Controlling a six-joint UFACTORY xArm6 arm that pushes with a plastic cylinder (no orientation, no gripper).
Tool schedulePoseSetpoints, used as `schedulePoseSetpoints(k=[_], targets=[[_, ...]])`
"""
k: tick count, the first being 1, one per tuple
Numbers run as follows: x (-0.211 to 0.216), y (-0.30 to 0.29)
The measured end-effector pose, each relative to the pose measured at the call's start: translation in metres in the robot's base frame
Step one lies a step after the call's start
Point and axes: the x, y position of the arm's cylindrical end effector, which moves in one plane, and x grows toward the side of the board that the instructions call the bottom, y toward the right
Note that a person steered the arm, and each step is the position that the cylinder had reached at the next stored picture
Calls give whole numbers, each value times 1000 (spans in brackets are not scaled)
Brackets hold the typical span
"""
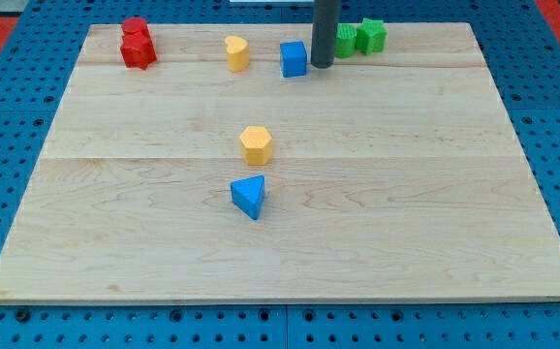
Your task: Point at yellow heart
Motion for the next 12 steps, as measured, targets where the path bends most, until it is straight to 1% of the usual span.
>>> schedulePoseSetpoints(k=[1, 2, 3, 4, 6, 7, 8, 9, 10, 12], targets=[[-18, -9], [-34, 6], [-40, 27], [-43, 22], [-26, 19], [-44, 23], [-52, 1], [-52, -50], [-46, -84], [1, -105]])
